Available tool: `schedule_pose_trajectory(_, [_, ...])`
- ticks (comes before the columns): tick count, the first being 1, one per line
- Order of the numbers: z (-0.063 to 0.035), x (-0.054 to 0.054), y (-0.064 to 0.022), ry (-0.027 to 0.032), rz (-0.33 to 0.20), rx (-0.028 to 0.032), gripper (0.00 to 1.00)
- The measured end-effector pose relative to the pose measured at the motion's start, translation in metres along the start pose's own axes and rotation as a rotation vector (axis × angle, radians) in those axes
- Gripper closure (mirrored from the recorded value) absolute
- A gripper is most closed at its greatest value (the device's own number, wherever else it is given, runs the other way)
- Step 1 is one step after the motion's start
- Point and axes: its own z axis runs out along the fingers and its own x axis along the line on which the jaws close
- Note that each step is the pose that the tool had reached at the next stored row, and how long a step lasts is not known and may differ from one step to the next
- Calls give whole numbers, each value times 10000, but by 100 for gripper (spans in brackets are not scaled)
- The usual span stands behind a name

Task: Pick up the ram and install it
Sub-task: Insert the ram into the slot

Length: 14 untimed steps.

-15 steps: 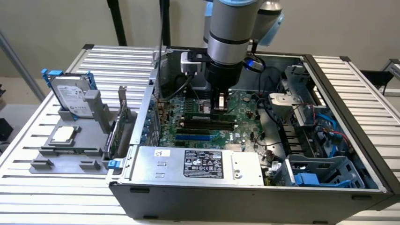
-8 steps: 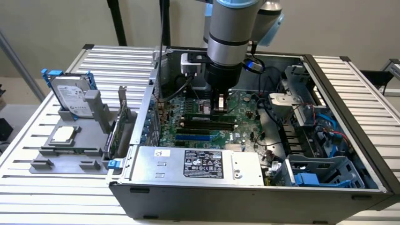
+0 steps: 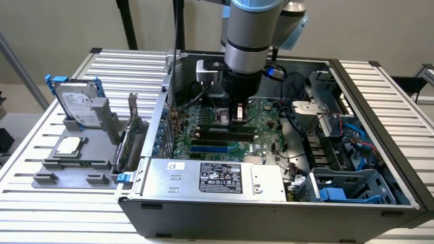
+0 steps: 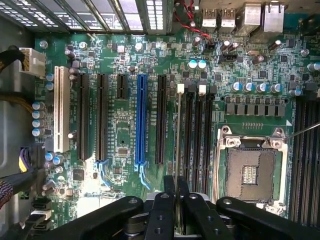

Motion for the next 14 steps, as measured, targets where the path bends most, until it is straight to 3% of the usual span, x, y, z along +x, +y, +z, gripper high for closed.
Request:
schedule_pose_trajectory(4, [23, -2, 1, 5, 6, 113, 86])
schedule_pose_trajectory(14, [57, -33, 26, 0, 11, 123, 86])
